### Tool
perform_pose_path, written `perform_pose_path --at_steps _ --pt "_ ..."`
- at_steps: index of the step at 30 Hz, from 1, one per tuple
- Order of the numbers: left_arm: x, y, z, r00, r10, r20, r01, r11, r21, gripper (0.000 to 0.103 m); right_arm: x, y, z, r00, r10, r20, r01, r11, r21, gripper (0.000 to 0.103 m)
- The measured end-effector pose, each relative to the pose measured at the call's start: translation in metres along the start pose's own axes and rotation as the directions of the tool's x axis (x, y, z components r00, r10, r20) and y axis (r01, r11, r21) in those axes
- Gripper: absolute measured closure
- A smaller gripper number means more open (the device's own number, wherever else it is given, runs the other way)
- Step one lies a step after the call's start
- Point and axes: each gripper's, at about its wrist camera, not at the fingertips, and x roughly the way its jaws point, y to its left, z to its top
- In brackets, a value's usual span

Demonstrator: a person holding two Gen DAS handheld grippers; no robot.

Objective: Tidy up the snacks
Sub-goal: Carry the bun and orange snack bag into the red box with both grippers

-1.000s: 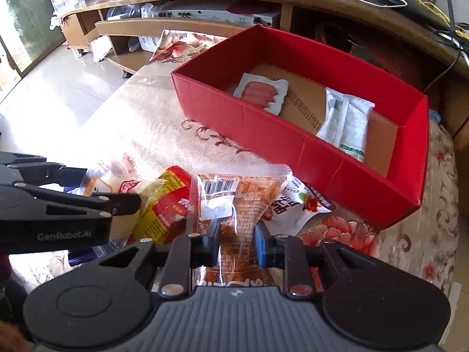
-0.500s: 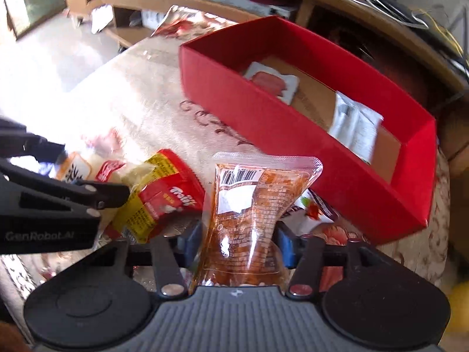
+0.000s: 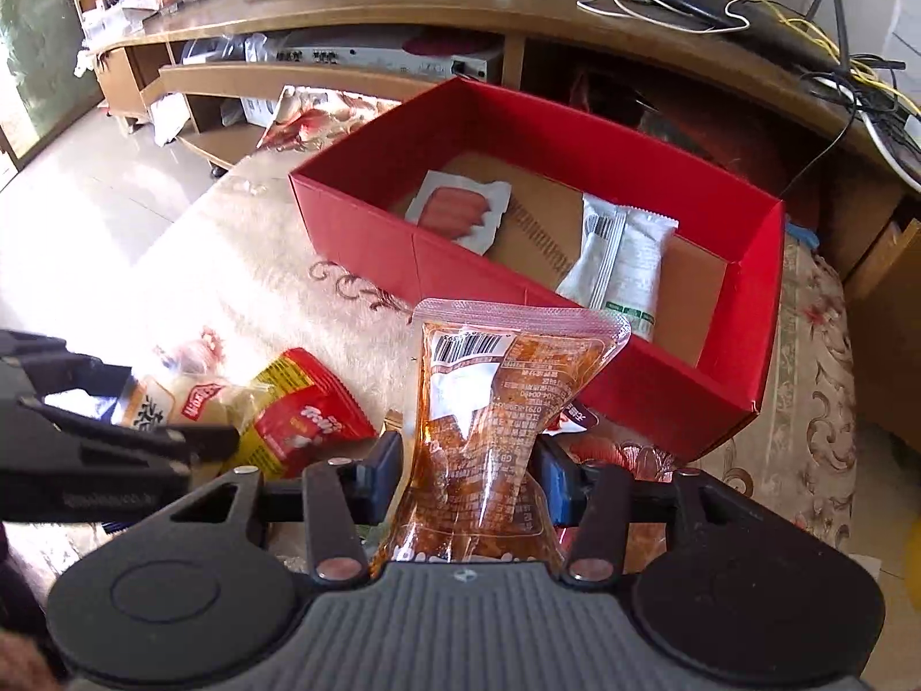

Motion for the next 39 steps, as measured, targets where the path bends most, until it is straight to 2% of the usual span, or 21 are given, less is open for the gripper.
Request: perform_pose_path --at_steps 9,19,26,39 --pt "-0.002 -0.001 -0.003 1.0 -0.001 0.002 0.001 1.0 0.004 0.038 -0.008 -0.001 0.001 1.0 0.01 0.023 -0.01 1.0 0.007 0.056" --pt "-0.023 -0.005 0.011 0.995 -0.08 0.065 0.082 0.996 -0.024 0.039 -0.025 -0.017 0.014 0.997 0.02 0.081 -0.025 0.997 0.068 0.056" --pt "-0.031 -0.015 0.039 0.986 -0.117 0.115 0.121 0.992 -0.025 0.039 -0.031 -0.034 0.028 0.994 0.003 0.111 -0.016 0.994 0.11 0.056" --pt "-0.017 -0.037 0.103 0.978 -0.123 0.169 0.127 0.992 -0.013 0.039 -0.021 -0.068 0.071 0.988 -0.041 0.15 0.015 0.985 0.171 0.056"
